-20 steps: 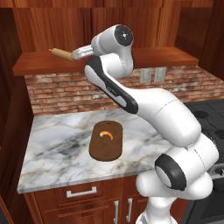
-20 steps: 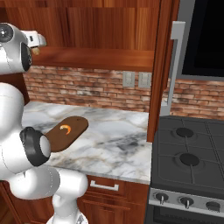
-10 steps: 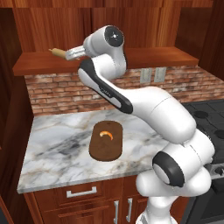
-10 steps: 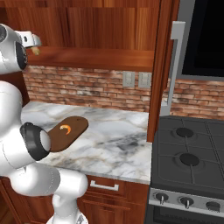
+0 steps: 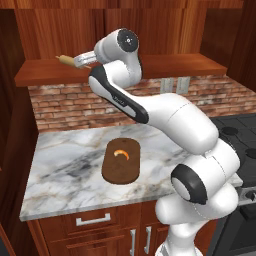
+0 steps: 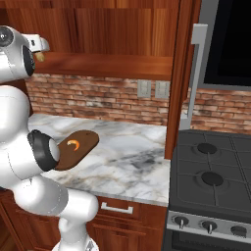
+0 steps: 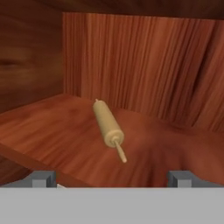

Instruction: Open the cabinet, retrieve the rolling pin, and place it next to the meat on the cutting board to prepare for tenderizing.

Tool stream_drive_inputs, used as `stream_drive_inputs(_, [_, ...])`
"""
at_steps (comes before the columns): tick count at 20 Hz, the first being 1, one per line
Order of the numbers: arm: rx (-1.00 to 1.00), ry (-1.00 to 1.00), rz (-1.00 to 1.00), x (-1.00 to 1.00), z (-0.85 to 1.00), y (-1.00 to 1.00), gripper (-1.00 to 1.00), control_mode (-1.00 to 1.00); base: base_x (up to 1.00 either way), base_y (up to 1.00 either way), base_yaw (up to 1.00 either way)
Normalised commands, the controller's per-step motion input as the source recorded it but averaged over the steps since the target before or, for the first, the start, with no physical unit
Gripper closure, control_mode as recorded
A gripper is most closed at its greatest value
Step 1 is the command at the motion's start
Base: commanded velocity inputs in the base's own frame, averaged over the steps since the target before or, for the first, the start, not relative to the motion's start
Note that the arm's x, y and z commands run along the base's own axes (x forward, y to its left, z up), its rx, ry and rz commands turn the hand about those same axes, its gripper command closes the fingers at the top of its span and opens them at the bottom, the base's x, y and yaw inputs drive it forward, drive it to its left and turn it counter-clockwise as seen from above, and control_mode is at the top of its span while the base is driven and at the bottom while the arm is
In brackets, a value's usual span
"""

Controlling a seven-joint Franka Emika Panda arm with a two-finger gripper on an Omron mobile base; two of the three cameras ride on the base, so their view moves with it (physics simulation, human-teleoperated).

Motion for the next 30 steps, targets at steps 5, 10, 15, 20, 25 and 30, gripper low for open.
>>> stream_drive_inputs(5, [0.0, 0.02, 0.0, 0.15, -0.01, 0.01, -1.0, -1.0, 0.0, 0.0, 0.0])
stream_drive_inputs(10, [0.0, 0.01, 0.0, 0.04, -0.06, 0.07, -1.0, -1.0, 0.0, 0.0, 0.0])
stream_drive_inputs(15, [0.0, 0.01, 0.0, 0.04, -0.05, 0.06, -1.0, -1.0, 0.0, 0.0, 0.0])
stream_drive_inputs(20, [0.0, 0.0, 0.0, 0.04, -0.05, 0.01, -1.0, -1.0, 0.0, 0.0, 0.0])
stream_drive_inputs(25, [0.0, 0.0, 0.0, 0.04, -0.1, 0.0, -1.0, -1.0, 0.0, 0.0, 0.0])
stream_drive_inputs(30, [0.0, 0.0, 0.0, 0.07, -0.11, 0.0, -1.0, -1.0, 0.0, 0.0, 0.0])
